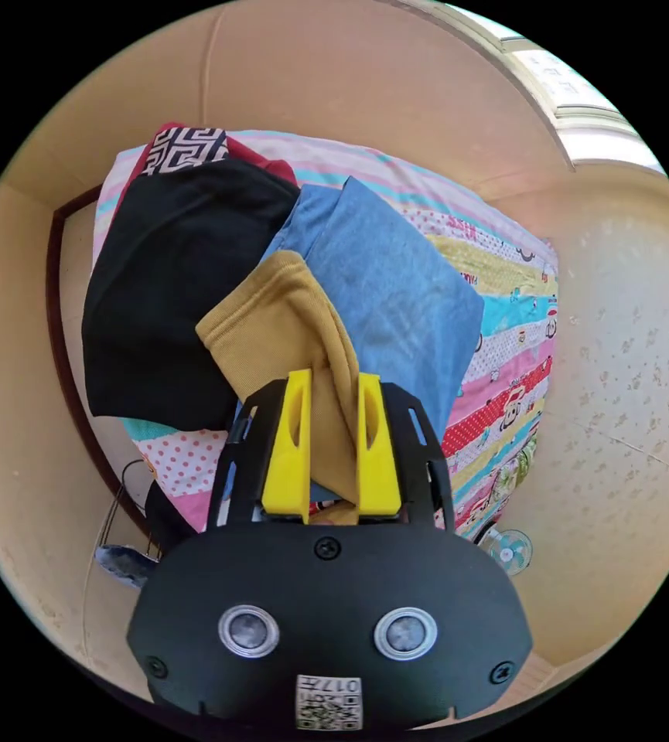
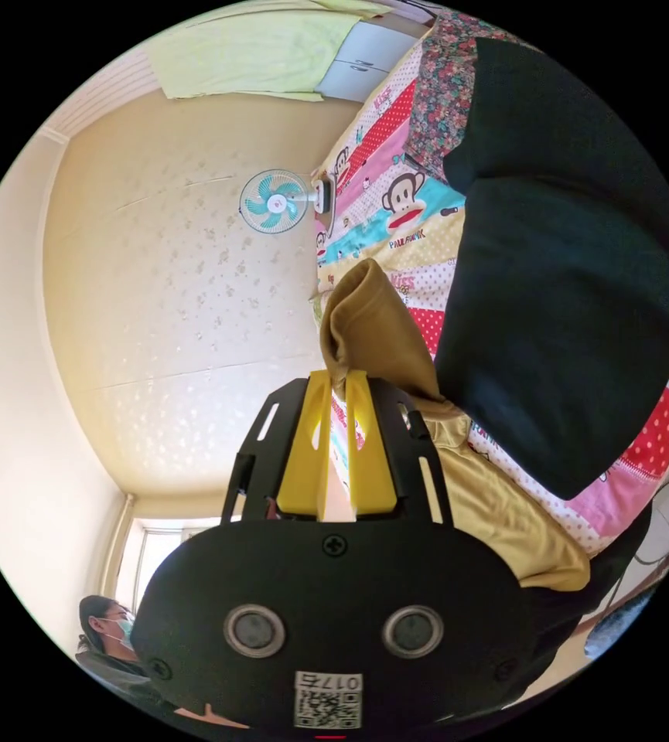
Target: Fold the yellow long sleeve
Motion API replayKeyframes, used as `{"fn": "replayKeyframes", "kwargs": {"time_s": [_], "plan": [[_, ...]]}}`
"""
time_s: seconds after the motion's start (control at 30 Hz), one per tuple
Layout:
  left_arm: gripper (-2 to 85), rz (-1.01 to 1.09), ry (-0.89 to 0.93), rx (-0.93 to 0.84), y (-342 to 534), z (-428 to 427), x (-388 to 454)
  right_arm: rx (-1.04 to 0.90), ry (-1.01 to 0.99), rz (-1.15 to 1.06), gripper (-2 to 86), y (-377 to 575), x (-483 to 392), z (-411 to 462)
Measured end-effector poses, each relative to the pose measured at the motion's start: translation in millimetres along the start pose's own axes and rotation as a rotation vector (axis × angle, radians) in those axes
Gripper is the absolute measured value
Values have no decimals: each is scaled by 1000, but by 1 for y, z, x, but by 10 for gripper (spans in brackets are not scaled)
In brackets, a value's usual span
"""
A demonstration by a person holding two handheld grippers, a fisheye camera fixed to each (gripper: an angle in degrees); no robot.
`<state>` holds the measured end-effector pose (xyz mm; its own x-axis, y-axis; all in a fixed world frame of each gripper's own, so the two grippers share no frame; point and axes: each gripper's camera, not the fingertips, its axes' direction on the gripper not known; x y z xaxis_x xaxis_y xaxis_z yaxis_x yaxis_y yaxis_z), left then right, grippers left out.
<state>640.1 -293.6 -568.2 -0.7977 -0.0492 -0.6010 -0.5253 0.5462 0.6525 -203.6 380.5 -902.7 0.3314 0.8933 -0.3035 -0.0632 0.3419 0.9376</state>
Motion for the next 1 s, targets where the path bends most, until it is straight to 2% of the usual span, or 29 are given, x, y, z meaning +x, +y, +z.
{"fn": "replayKeyframes", "kwargs": {"time_s": [0.1, 0.17, 0.27, 0.33, 0.37, 0.43, 0.47, 0.53, 0.57, 0.63, 0.73, 0.9, 1.0], "plan": [[41, 31, 205, 69, 16, -20, -13, -3, 8, -16, 33, 8, -3, -5], [39, 160, 316, 123, 33, -33, 1, -13, -5, -26, 33, 14, -4, -7], [39, 504, 441, 126, 82, -49, 69, -25, -21, -31, 33, 20, -2, -9], [39, 769, 486, 116, 147, -51, 132, -32, -34, -32, 33, 22, -1, -11], [40, 825, 489, 113, 166, -48, 147, -36, -43, -35, 33, 23, 0, -11], [40, 1048, 500, 86, 247, -24, 199, -42, -50, -36, 33, 25, 0, -11], [40, 1097, 502, 77, 269, -15, 209, -50, -55, -34, 33, 25, 0, -10], [47, 1238, 522, -43, 350, 43, 235, -64, -64, -34, 32, 24, 0, -7], [50, 1256, 510, -89, 369, 61, 238, -73, -68, -37, 32, 24, 0, -4], [64, 1305, 376, -240, 432, 129, 239, -86, -69, -46, 32, 24, -3, 0], [72, 1270, 273, -324, 455, 167, 218, -115, -55, -73, 32, 24, -11, 9], [66, 1189, 221, -308, 403, 148, 173, -227, -43, -243, 33, 31, -58, 49], [66, 1153, 175, -287, 361, 127, 136, -376, -106, -391, 33, 56, -105, 109]]}}
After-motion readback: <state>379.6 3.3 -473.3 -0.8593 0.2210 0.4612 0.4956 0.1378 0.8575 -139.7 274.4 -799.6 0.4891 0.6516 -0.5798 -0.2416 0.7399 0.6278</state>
